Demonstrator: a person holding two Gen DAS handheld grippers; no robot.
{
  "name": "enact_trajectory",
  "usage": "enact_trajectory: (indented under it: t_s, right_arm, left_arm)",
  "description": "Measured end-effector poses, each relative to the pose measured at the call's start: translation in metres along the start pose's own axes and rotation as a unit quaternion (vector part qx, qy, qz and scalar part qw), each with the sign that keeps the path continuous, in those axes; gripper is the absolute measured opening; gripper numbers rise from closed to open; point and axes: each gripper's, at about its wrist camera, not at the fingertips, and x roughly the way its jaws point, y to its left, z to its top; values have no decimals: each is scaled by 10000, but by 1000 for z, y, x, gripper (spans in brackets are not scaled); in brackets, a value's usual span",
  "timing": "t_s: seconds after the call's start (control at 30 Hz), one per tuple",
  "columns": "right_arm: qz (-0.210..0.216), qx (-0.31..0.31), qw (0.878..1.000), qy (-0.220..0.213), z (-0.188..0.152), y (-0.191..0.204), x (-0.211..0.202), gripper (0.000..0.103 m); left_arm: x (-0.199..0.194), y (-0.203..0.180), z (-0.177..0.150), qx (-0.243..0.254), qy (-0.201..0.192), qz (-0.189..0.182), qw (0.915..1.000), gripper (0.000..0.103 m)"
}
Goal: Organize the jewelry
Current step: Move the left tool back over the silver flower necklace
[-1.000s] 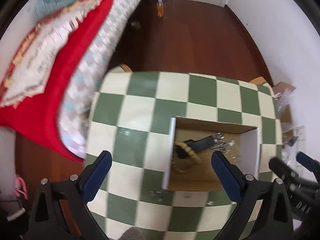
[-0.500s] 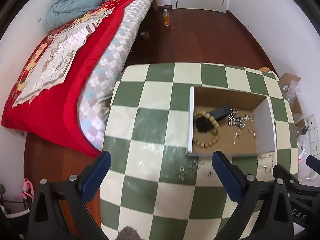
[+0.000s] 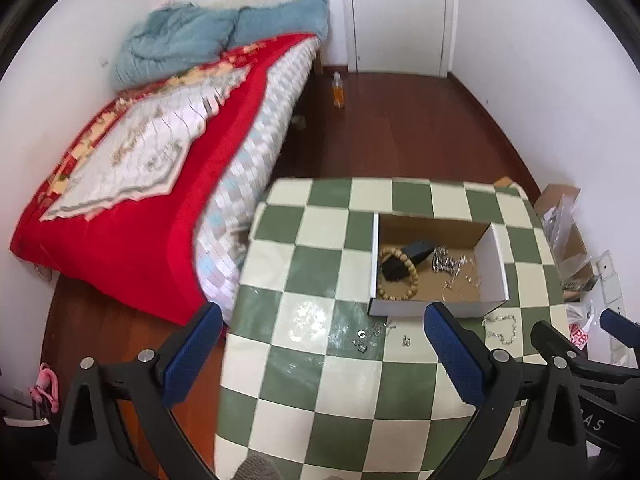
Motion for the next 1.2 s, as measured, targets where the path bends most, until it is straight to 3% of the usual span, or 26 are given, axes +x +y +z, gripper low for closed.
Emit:
enact_trajectory:
  t_s: [0.13,0.33,0.47,0.67,0.7,0.73,0.8,0.93,1.1,1.2]
  right_arm:
    - [-50,-61,9993,-354,-2,2,-26,103]
    - [-44,-75,9973,-729,-6,6,-52,103]
    - [139,134,9981,-579,-14,7,-43,103]
    - [148,247,9996,-55,-33,3,16,101]
    - [168,251,9995,30,-38,2,28,93]
    - [165,235,9994,207,-43,2,47,78]
    - [265,246,9981,490,-50,1,77,62]
    - [595,324,9947,771,-60,2,124,58]
    - [707,246,9938,818,-66,12,150,58]
    - [730,197,9936,845,-69,17,159,52]
  left_arm:
    - [-19,6,0,-81,-163,-31,9998,103]
    - [-16,20,-6,-109,-182,-56,9998,103]
    - [9,31,-19,-65,-11,169,9998,103]
    - [73,31,-45,71,518,514,9973,103]
    - [83,30,-49,97,612,558,9965,103]
    - [94,29,-54,118,727,585,9956,103]
    - [116,25,-62,174,929,665,9933,103]
    - [143,19,-69,270,1162,731,9902,103]
    - [155,20,-70,240,1238,756,9891,103]
    - [157,20,-69,252,1250,751,9890,103]
